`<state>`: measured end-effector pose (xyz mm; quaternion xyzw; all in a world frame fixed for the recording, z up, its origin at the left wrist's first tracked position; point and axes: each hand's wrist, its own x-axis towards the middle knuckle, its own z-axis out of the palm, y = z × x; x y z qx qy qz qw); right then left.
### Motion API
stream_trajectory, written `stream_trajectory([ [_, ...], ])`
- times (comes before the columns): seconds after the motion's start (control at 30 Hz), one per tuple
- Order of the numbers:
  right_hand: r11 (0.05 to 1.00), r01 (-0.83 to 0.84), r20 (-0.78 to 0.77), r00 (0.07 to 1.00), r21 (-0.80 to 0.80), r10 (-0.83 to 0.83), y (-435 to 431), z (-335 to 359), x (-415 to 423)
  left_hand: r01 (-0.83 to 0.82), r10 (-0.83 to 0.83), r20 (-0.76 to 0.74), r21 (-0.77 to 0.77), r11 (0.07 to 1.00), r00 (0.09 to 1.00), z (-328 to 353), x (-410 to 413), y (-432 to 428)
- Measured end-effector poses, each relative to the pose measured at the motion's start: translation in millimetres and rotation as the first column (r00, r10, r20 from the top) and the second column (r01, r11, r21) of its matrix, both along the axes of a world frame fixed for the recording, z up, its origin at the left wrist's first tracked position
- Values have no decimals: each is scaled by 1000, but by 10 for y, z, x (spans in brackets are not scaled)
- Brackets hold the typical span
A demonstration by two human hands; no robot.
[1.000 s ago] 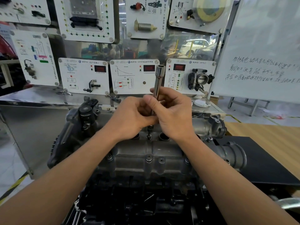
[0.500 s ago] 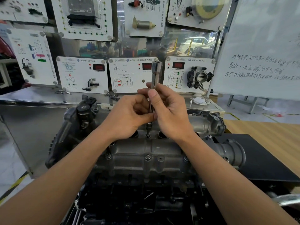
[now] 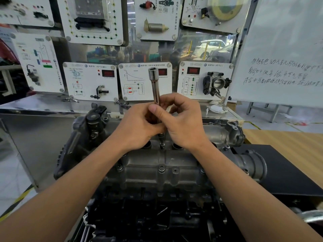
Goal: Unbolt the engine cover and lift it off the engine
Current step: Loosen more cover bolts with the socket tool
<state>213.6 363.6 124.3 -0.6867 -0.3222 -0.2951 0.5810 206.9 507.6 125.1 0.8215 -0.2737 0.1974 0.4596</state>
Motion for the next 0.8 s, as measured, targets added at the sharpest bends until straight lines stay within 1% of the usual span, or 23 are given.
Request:
stream_trajectory([
  [0.1,999,-23,-46,999,-24,22,-57,-35,40,205,-207,-105,-29,978,973,19,-6,44],
  [0.17,998,-54,-87,995,-26,51,-83,-37,21,258,-261,-147,-38,965,954,25,-2,68],
  [0.23,998,-61,-87,994,-3,61,-72,-9,-16,205,-206,-108,-22,978,973,16,-2,41],
  [0.33,997,-13,-49,999,76,17,-29,20,-6,67,-68,-63,-30,997,996,6,-10,-34],
  [0.47,986,-8,-46,999,168,16,3,2,17,-7,8,-43,26,1000,999,25,5,-45],
  [0.57,973,-6,-65,998,229,21,-19,-8,31,50,-48,-54,39,998,997,25,-24,11],
  [0.6,977,1,-61,998,214,12,-37,-12,39,90,-87,-78,35,995,993,28,-30,34],
  [0.67,991,1,-53,999,136,7,-64,-20,42,186,-184,-142,0,983,973,38,-42,75],
  [0.73,998,-36,-52,998,60,39,-72,-28,28,258,-254,-160,9,966,954,51,-51,82],
  [0.8,997,-56,-58,997,45,59,-66,-7,9,218,-213,-123,25,976,969,49,-45,45],
])
